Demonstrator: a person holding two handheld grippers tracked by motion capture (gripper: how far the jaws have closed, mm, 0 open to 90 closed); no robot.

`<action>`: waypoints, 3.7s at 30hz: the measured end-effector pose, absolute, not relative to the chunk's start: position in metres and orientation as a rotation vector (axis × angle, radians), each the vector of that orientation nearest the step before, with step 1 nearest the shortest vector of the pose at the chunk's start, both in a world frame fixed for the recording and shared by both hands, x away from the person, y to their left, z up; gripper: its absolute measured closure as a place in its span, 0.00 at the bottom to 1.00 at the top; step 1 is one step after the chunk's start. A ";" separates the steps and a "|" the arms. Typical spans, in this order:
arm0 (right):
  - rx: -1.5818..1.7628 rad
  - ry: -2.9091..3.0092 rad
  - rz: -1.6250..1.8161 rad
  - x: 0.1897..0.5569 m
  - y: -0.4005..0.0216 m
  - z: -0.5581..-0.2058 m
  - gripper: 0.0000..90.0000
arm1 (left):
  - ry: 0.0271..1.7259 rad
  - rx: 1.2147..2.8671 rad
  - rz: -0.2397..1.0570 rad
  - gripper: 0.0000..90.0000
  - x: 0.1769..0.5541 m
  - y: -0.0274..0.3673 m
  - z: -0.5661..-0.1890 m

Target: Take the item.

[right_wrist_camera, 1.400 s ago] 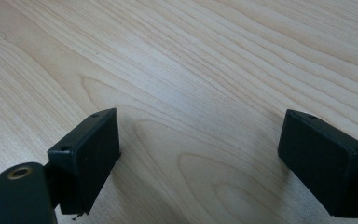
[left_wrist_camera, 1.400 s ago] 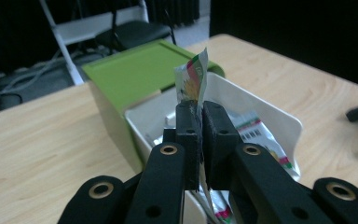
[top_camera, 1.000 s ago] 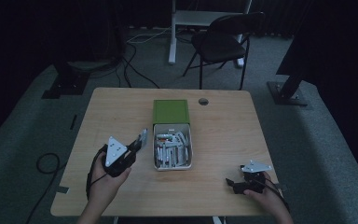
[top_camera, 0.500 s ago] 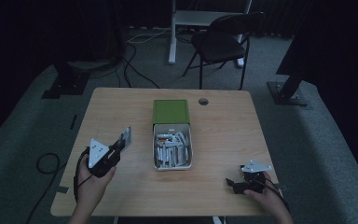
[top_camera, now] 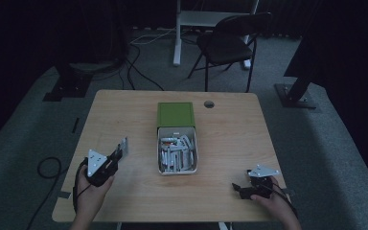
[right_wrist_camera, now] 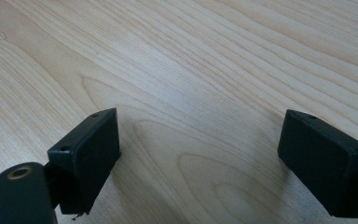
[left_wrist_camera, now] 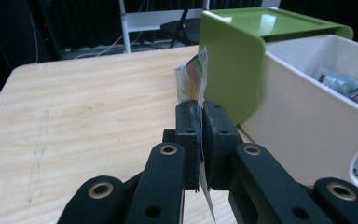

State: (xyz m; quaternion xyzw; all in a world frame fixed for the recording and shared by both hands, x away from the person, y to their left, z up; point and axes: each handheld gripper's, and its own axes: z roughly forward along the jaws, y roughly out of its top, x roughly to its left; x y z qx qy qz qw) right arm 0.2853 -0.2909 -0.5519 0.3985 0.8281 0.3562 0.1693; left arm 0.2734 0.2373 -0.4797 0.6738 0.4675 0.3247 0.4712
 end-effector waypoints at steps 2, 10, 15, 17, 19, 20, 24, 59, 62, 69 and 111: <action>1.132 2.353 1.013 0.285 -0.291 -0.552 0.14 | 1.160 1.650 0.783 0.96 0.273 0.240 -0.484; 1.132 2.353 1.013 0.285 -0.291 -0.552 0.14 | 1.206 1.675 0.778 0.96 0.273 0.248 -0.501; 1.132 2.354 1.013 0.285 -0.291 -0.552 0.14 | 1.241 1.680 0.772 0.96 0.273 0.254 -0.511; 1.132 2.353 1.013 0.285 -0.291 -0.552 0.14 | 1.254 1.684 0.762 0.96 0.273 0.257 -0.514; 1.132 2.353 1.013 0.285 -0.291 -0.552 0.14 | 1.263 1.680 0.766 0.96 0.274 0.258 -0.516; 1.131 2.353 1.013 0.285 -0.291 -0.552 0.14 | 1.277 1.681 0.760 0.96 0.275 0.260 -0.517; 1.133 2.354 1.013 0.285 -0.291 -0.552 0.14 | 1.315 1.674 0.756 0.96 0.277 0.265 -0.521; 1.131 2.353 1.013 0.285 -0.291 -0.552 0.14 | 1.491 1.654 0.793 0.56 0.293 0.295 -0.541; 1.131 2.353 1.013 0.285 -0.291 -0.552 0.14 | 1.474 1.631 0.806 0.50 0.293 0.299 -0.541; 1.131 2.353 1.013 0.285 -0.291 -0.552 0.14 | 1.411 1.650 0.782 0.45 0.292 0.292 -0.538; 1.133 2.354 1.014 0.286 -0.291 -0.552 0.14 | 0.825 1.964 0.429 0.48 0.276 0.225 -0.533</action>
